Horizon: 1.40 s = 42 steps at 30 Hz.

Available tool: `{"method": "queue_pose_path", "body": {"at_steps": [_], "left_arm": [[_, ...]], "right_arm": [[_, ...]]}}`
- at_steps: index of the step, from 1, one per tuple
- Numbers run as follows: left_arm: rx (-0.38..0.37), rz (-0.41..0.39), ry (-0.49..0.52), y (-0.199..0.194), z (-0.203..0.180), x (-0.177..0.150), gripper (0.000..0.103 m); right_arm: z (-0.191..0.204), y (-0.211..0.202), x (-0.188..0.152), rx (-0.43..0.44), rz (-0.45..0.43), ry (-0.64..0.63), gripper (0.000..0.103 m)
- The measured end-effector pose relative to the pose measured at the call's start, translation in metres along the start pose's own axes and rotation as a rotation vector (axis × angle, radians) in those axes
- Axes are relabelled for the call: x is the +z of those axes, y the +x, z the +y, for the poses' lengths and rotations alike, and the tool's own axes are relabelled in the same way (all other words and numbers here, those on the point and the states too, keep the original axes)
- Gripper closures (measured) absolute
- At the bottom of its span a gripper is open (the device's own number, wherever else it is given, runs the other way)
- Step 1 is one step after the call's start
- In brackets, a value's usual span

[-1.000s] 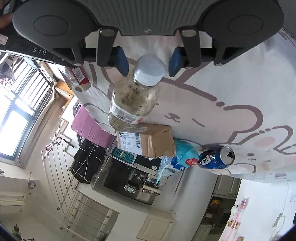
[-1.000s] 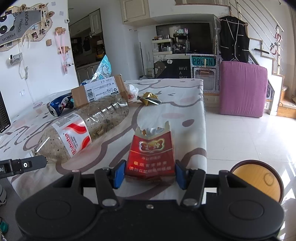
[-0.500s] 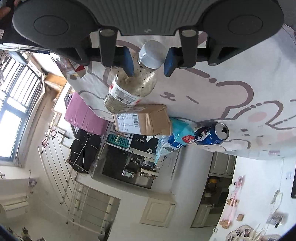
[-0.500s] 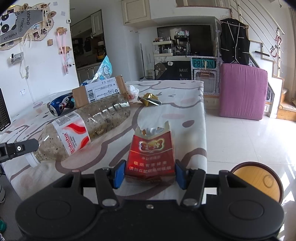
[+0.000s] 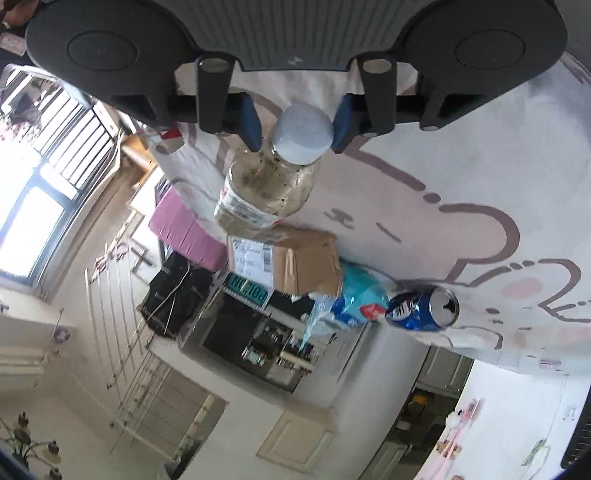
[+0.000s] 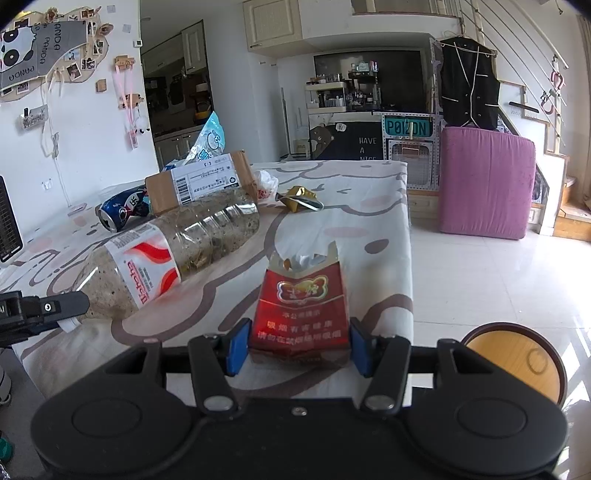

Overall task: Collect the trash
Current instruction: 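Lift the bottle with the left tool while the right tool lifts the red pack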

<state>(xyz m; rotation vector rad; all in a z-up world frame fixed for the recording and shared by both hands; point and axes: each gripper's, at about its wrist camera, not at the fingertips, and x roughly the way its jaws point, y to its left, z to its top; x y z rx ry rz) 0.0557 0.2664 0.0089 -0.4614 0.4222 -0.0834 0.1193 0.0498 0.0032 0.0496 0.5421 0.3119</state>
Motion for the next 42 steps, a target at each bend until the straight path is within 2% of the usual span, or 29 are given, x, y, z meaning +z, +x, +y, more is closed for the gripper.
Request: {"method": "queue_pose_path", "body": {"at_steps": [2,12,16,22,31,36,42], "left_arm": [[-0.001,-0.029,0.017,-0.005,-0.004,-0.001,0.066],[0.071,-0.114,0.128,-0.012,-0.025,0.004,0.066],[0.102,-0.184,0.167,-0.016,-0.037,0.010,0.066],[0.128,-0.232,0.221,-0.021,-0.060,0.030,0.067],[0.102,-0.266,0.362,-0.040,-0.108,0.053,0.068],[0.077,-0.256,0.404,-0.042,-0.131,0.054,0.068],[0.056,-0.253,0.437,-0.042,-0.151,0.056,0.068]], "right_arm": [[0.000,0.000,0.000,0.000,-0.001,0.000,0.047],[0.000,-0.001,0.000,0.000,-0.002,-0.002,0.047],[0.000,-0.001,0.000,0.002,-0.001,0.000,0.047],[-0.004,-0.005,0.004,0.021,-0.001,0.015,0.047],[-0.009,-0.042,0.034,0.075,-0.089,-0.050,0.048],[-0.022,-0.061,0.045,0.093,-0.113,-0.053,0.048],[-0.041,-0.080,0.054,0.075,-0.145,-0.047,0.048]]}}
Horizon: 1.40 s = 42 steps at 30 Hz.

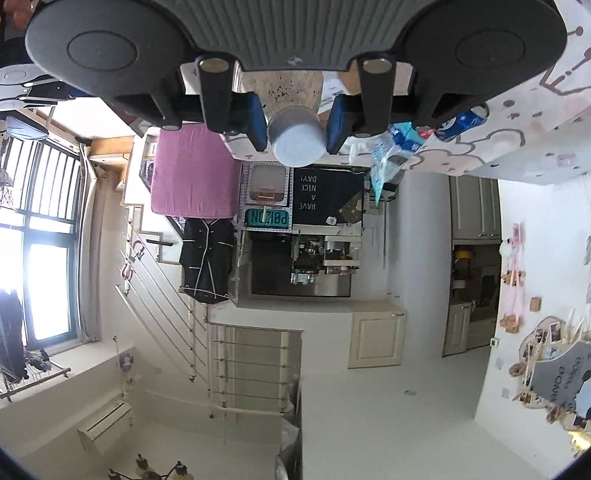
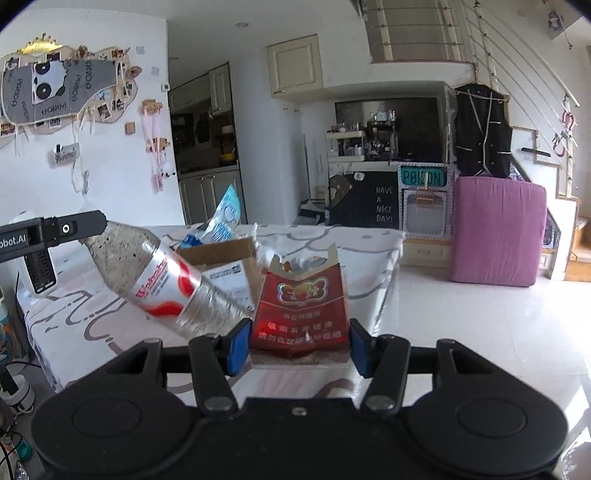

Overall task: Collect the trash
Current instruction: 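Lift the bottle with the left tool while the right tool lifts the red pack, then carry the bottle and red pack with both tools over the yellow wastebasket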

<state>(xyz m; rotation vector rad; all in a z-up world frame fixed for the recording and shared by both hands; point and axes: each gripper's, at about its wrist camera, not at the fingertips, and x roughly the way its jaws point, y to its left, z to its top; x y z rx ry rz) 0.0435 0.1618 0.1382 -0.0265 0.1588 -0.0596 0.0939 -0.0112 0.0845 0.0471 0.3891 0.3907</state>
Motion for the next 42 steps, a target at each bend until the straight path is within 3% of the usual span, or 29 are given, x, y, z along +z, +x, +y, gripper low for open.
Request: {"method": "queue_pose_path", "body": {"at_steps": [6,20,29,42], "left_arm": [[-0.036,0.011,0.004,0.009,-0.019,0.018,0.068],[-0.231,0.070,0.039,0.054,-0.106,0.046,0.069],[-0.350,0.137,0.070,0.113,-0.192,0.030,0.069],[-0.460,0.282,0.136,0.210,-0.287,-0.031,0.069]], "right_arm": [[-0.022,-0.013,0.011,-0.013,-0.022,0.017,0.048],[-0.103,-0.047,0.021,-0.107,-0.047,0.061,0.048],[-0.172,-0.058,0.009,-0.215,-0.010,0.108,0.048],[-0.267,-0.031,-0.035,-0.338,0.118,0.216,0.048]]}}
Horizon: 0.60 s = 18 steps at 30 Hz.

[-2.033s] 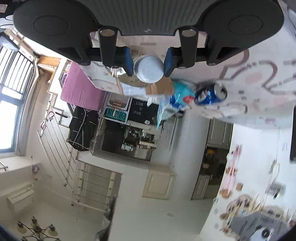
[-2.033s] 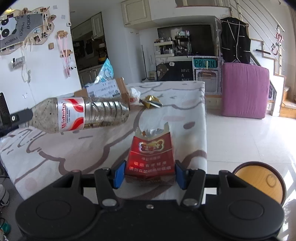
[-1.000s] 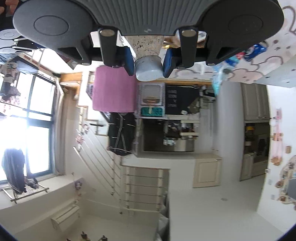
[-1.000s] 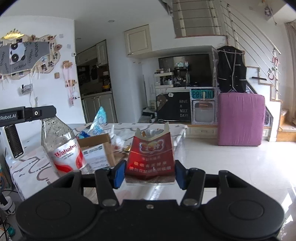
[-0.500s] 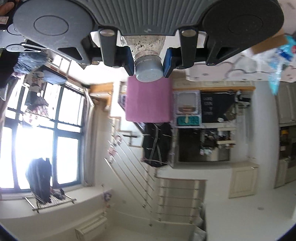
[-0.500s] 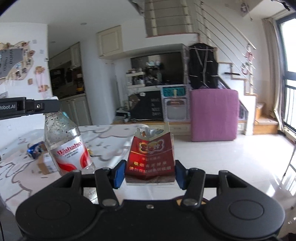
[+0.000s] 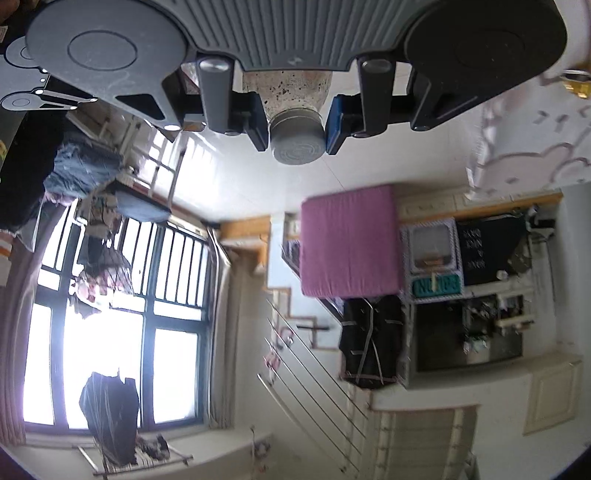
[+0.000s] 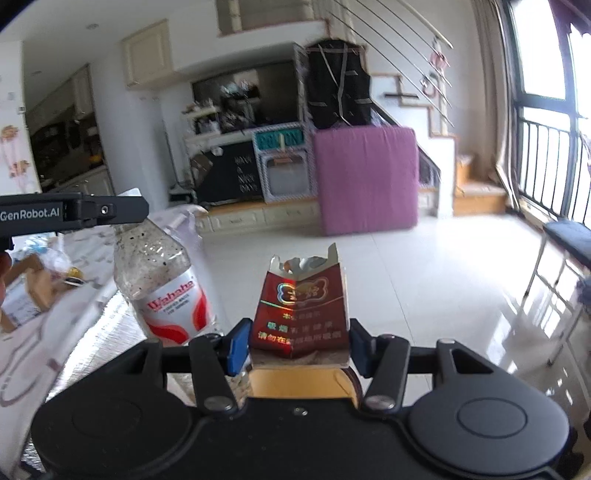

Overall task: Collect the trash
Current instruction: 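Carry the bottle and red pack with both tools over the yellow wastebasket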

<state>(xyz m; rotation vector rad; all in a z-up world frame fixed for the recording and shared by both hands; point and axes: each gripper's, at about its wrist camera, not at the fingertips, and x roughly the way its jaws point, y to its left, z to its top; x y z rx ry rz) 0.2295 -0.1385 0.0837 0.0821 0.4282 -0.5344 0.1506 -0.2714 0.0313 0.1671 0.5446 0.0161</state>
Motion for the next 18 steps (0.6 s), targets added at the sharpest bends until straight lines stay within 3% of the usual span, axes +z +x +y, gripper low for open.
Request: {"method": "queue_pose_path", "body": {"at_steps": [12,18], "left_arm": [[0.004,0.140,0.031,0.105,0.012,-0.046,0.069],[0.035,0.241,-0.044,0.139,0.041,-0.079,0.069]], "right_arm": [[-0.029,0.091,-0.032,-0.048,0.178,0.095,0.048],[-0.023,0.140,-0.041,-0.041,0.293,0.087,0.048]]}}
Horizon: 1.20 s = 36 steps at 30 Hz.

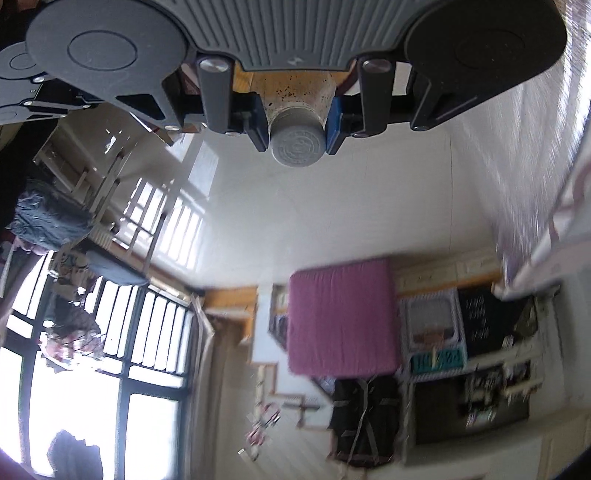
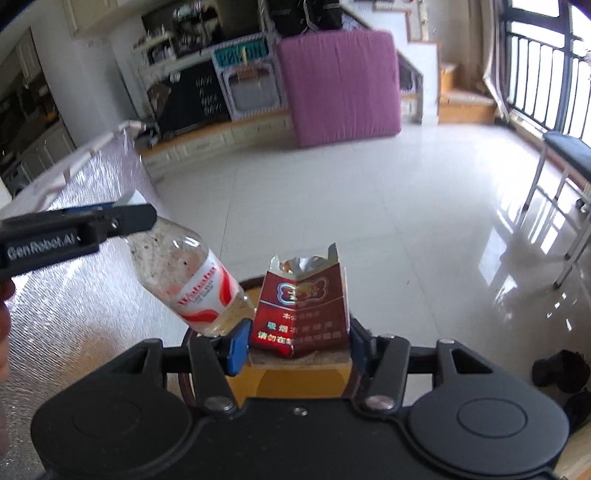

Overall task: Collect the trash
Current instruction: 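Carry the bottle and red pack with both tools over the yellow wastebasket, then open the left tool dropping the bottle while the right tool drops the red pack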

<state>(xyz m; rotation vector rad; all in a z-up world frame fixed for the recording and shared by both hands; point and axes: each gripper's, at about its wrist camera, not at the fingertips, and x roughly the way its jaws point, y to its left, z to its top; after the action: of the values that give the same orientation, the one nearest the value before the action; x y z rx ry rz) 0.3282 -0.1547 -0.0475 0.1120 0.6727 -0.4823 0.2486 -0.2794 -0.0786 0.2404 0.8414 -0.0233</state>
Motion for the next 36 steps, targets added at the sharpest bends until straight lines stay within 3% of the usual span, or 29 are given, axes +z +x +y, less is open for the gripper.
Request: {"method": "queue_pose_path", "body": {"at_steps": [10,13,18,30,33,36], "left_arm": [[0.052,0.206,-0.123,0.045,0.041,-0.035,0.070],[0.068,0.269,-0.096,0.057,0.039,-0.044,0.070],[0.063,0.376,-0.147,0.073,0.049,-0.056,0.070],[0.068,0.506,-0.142,0.090,0.051,-0.069,0.069],[0.081,0.516,-0.153,0.091,0.053,-0.068,0.066],[0.084,0.512,-0.163,0.092,0.051,-0.067,0.056]], "right_arm": [[0.030,0.075,-0.003,-0.004,0.210,-0.121,0.048],[0.031,0.096,-0.008,-0.011,0.276,-0.116,0.048],[0.020,0.118,-0.012,-0.006,0.359,-0.068,0.048],[0.015,0.136,-0.013,0.022,0.396,-0.076,0.046],[0.014,0.137,-0.016,0.013,0.398,-0.083,0.032],[0.013,0.134,-0.018,0.006,0.384,-0.092,0.030]]}}
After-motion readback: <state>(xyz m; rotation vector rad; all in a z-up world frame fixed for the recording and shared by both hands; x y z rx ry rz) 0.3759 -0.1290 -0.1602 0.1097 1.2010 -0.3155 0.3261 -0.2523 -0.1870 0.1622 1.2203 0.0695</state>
